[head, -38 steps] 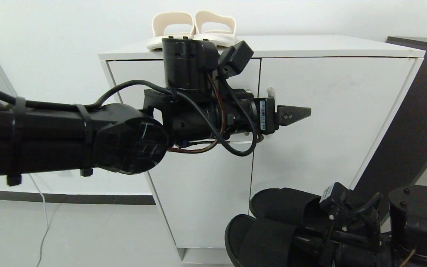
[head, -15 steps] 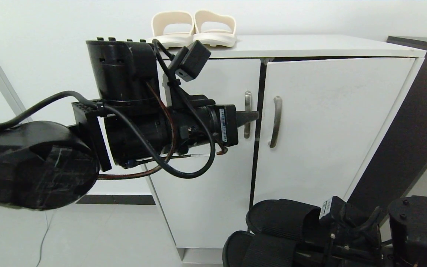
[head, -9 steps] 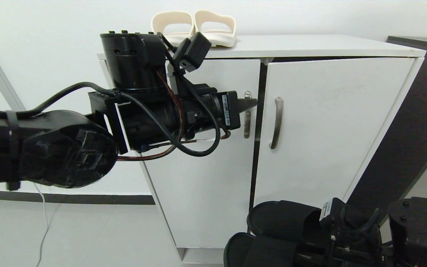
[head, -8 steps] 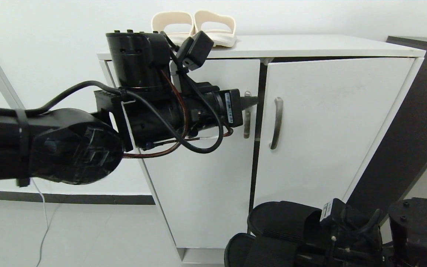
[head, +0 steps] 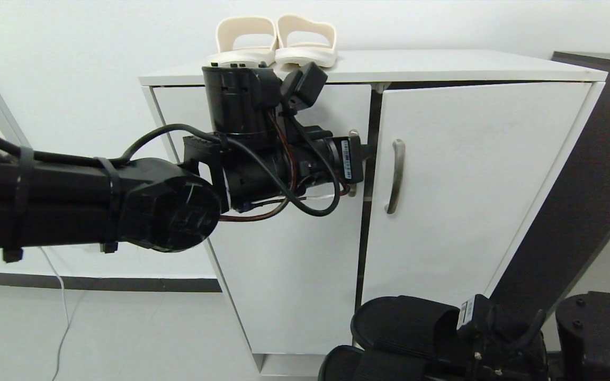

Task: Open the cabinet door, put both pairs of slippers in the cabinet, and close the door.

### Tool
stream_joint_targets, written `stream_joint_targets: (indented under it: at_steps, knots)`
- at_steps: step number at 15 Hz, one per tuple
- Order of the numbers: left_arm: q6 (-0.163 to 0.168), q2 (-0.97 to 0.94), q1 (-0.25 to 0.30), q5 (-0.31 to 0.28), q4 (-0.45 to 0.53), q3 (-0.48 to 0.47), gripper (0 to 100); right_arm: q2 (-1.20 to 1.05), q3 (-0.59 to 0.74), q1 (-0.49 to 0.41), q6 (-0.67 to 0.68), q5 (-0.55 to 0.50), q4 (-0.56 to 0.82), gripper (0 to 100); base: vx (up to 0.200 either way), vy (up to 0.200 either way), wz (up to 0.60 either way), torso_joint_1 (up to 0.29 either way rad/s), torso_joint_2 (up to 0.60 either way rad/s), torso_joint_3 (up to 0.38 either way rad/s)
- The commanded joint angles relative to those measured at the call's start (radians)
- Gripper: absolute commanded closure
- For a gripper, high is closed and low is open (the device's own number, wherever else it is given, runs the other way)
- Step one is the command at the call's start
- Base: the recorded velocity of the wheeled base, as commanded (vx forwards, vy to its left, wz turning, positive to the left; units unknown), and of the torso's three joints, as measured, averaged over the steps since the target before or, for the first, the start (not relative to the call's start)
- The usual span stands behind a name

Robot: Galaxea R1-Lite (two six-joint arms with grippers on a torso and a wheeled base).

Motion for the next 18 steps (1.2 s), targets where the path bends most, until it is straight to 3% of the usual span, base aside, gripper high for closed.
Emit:
stream_joint_targets:
  at_steps: [1, 3, 7, 12, 18]
  knots:
    - [-0.001, -0.002, -0.009, 0.001, 0.001, 0.011, 100, -0.002, 0.003, 0.008, 0.0, -0.003, 0.0, 100, -0.2, 0.0, 0.0, 0.002, 0.01, -0.002]
    - [0.001, -0.025, -0.018, -0.002, 0.001, 0.029, 100, 0.0, 0.003, 0.008, -0.009, 0.0, 0.0, 100, -0.2, 0.0, 0.0, 0.005, 0.0, 0.007]
    - [0.01, -0.074, -0.104, -0.004, -0.013, 0.1, 100, -0.002, 0.012, 0.017, -0.014, 0.0, 0.0, 100, -0.2, 0.0, 0.0, 0.005, 0.0, 0.004]
    - [0.029, -0.095, -0.1, 0.003, -0.013, 0.115, 100, 0.003, 0.015, 0.029, -0.013, -0.004, -0.028, 100, -0.16, 0.0, 0.0, 0.002, 0.0, 0.002]
    - [0.029, -0.454, -0.003, 0.004, -0.012, 0.462, 100, 0.015, 0.017, 0.017, -0.006, -0.009, -0.063, 100, 0.0, 0.0, 0.0, 0.0, 0.0, 0.0]
